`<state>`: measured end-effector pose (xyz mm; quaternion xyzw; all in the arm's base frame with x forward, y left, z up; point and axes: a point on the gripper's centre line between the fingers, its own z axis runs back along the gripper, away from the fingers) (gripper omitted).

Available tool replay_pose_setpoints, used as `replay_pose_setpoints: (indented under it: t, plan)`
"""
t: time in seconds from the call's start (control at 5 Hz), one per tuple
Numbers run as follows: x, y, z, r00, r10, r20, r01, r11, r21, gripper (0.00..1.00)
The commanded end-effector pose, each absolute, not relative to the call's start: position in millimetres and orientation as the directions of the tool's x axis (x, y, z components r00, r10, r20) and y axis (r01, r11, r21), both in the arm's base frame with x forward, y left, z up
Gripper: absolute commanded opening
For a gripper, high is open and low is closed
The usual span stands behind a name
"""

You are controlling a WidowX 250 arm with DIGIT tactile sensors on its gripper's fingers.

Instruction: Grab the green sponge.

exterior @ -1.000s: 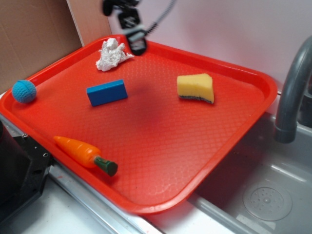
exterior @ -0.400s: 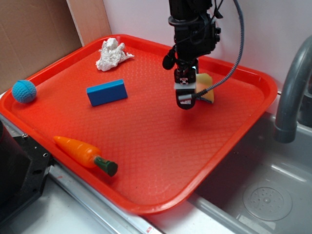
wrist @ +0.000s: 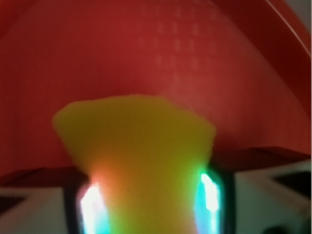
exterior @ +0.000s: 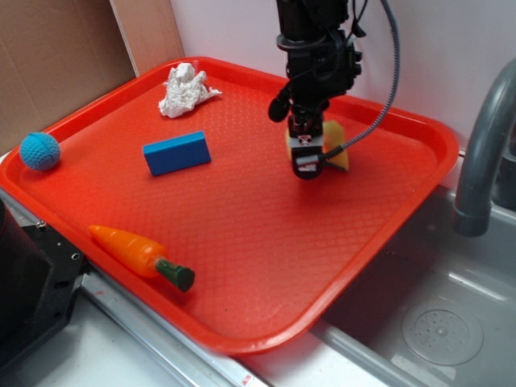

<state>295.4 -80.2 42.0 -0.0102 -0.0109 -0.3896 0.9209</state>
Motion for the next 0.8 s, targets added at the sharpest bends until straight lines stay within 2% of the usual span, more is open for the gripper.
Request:
replay_pose_setpoints:
  t: [0.0, 0.2, 0.4, 0.6]
  plan:
    - [256.7, -50.5, 145.0, 0.855, -0.510, 0.095, 0.505, 0.860, 0.074, 0.00]
    - [223.4, -38.9, 183.1, 0.959, -0.282, 0.021, 0.281, 0.959, 0.032, 0.00]
    - [196.4, -42.5, 200.1, 0.999, -0.035, 0.028, 0.035, 0.999, 0.024, 0.00]
    - [185.5, -41.4, 206.2, 0.994, 0.112, 0.009, -0.112, 0.993, 0.024, 0.00]
